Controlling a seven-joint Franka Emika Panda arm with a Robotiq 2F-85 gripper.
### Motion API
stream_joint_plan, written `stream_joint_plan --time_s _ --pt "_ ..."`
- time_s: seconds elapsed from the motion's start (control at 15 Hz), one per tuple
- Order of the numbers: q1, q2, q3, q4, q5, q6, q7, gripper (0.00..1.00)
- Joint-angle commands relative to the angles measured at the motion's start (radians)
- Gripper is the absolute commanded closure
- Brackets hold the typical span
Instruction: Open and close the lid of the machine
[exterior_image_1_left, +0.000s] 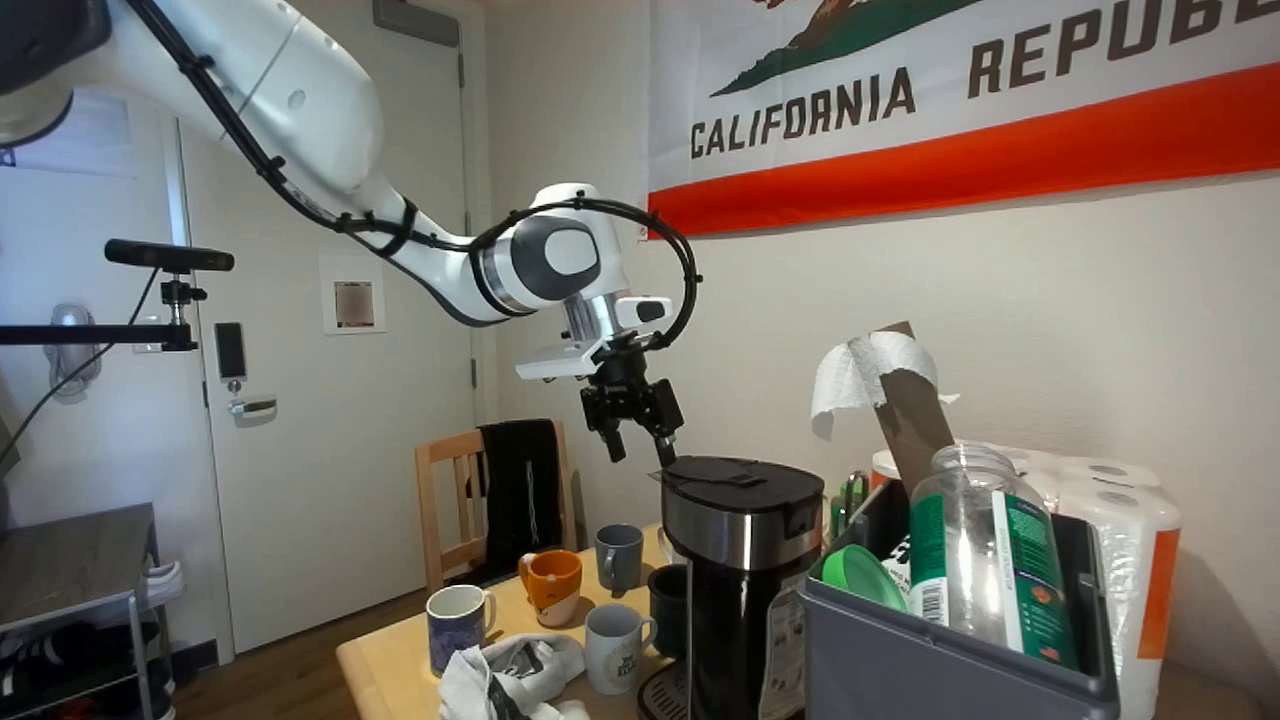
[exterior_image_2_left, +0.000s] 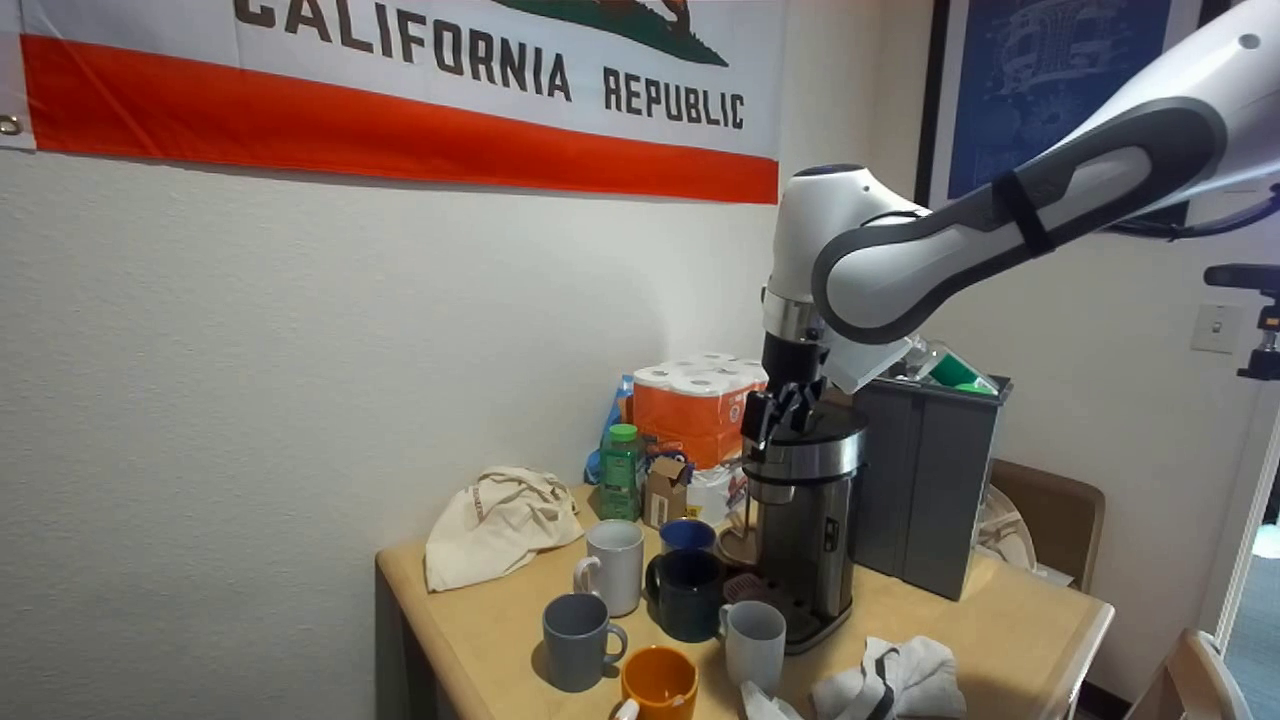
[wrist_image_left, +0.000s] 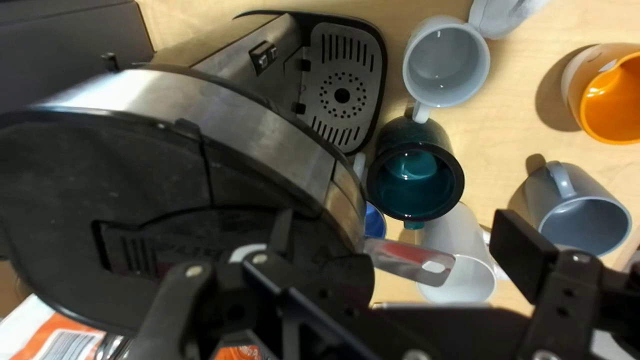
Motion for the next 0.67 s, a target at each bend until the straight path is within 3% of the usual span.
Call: stream_joint_plan --time_s 0.0,0.2,0.6 --pt "0.002 -0.081 0.005 -0.023 0.026 -0.014 -0.028 0.0" --pt "0.004 -0.151 0.018 -0.02 0.046 -0.046 -0.061 0.0" --pt "0.012 -0.307 0.038 -0.028 0.205 -0.178 -0.198 0.0"
